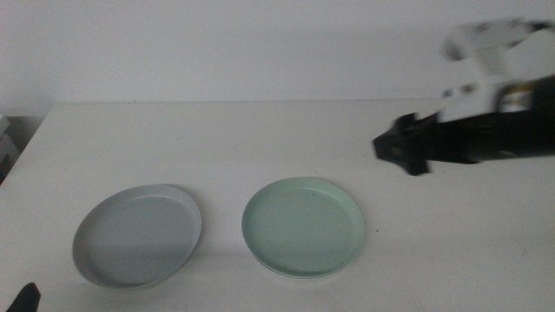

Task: Stack the three bowls on top of each other.

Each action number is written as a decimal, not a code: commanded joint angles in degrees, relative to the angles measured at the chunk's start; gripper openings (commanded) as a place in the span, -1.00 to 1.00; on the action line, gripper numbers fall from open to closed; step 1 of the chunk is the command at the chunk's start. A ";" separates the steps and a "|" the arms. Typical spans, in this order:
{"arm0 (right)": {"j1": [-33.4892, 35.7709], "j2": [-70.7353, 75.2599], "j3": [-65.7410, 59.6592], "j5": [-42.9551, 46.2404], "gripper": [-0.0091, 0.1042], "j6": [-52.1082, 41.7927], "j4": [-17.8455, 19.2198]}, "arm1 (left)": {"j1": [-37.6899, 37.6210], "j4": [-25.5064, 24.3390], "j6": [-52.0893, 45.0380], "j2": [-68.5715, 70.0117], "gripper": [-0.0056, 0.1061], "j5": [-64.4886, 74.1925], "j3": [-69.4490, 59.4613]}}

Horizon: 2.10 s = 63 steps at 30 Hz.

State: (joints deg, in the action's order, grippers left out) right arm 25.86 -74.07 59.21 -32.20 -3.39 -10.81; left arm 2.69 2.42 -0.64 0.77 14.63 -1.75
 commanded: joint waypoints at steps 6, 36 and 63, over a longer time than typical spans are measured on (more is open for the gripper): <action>-0.25 24.08 -8.11 -0.85 0.18 -16.94 -7.15 | 0.02 0.23 0.64 0.57 0.98 -4.51 0.25; -0.25 32.23 -11.91 -1.05 0.17 -16.89 -6.76 | 4.60 2.41 2.12 -27.51 0.98 7.00 25.59; -0.25 32.23 -11.91 -1.15 0.17 -16.89 -6.77 | 4.67 5.67 0.20 -68.88 0.98 17.26 49.00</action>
State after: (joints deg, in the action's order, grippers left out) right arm 25.82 -41.98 46.02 -36.79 -19.38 -17.37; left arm 7.45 7.17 0.50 -66.67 35.17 45.21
